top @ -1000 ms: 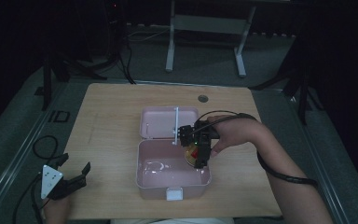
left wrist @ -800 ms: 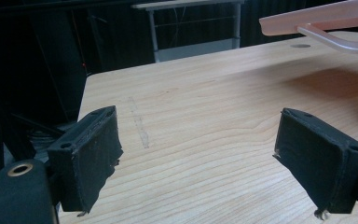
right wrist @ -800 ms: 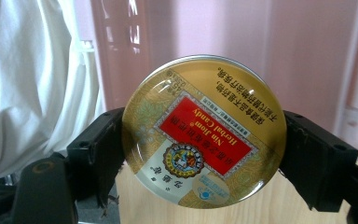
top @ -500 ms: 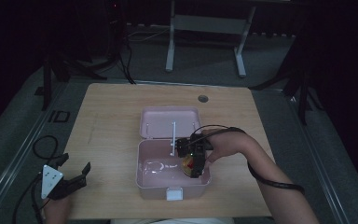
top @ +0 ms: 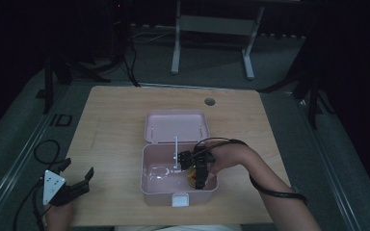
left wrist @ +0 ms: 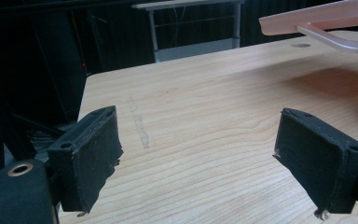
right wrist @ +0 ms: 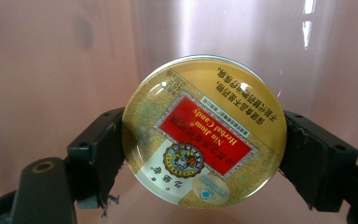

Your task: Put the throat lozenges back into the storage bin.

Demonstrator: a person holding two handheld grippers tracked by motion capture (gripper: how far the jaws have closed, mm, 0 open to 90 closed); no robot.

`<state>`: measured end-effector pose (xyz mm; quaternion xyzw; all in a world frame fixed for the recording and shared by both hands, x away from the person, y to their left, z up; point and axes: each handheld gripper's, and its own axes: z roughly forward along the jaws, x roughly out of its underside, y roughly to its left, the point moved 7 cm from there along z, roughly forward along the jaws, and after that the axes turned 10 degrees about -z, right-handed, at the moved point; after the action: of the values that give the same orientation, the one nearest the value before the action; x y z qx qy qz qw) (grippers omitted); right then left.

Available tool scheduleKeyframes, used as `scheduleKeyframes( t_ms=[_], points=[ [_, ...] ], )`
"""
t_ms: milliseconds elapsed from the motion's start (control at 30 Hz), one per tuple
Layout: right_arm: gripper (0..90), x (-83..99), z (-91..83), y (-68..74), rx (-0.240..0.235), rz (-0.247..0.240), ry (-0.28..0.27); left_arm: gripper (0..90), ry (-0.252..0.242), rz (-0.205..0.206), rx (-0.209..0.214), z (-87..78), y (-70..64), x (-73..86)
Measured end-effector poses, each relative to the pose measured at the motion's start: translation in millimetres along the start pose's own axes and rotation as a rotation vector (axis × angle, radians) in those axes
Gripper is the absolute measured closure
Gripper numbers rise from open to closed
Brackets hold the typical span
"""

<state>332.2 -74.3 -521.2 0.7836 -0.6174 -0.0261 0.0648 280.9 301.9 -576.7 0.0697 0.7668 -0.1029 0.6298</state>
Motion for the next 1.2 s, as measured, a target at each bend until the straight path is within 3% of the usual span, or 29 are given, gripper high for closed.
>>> scheduleKeyframes(
  t_ms=[700,1000,1200],
  points=[
    [19.9,-0.7,37.2,-5.3,-0.033,0.004,0.077,14.5,0.002,0.003,0.003,0.3,-0.6,0.1],
    [18.1,-0.3,36.0,-3.6,-0.053,0.022,0.07,14.6,0.003,0.007,0.007,0.0,-0.8,0.1],
    [17.8,0.3,27.3,-3.6,-0.04,0.023,0.055,14.6,0.005,0.009,0.005,0.0,-0.8,0.2]
  ],
)
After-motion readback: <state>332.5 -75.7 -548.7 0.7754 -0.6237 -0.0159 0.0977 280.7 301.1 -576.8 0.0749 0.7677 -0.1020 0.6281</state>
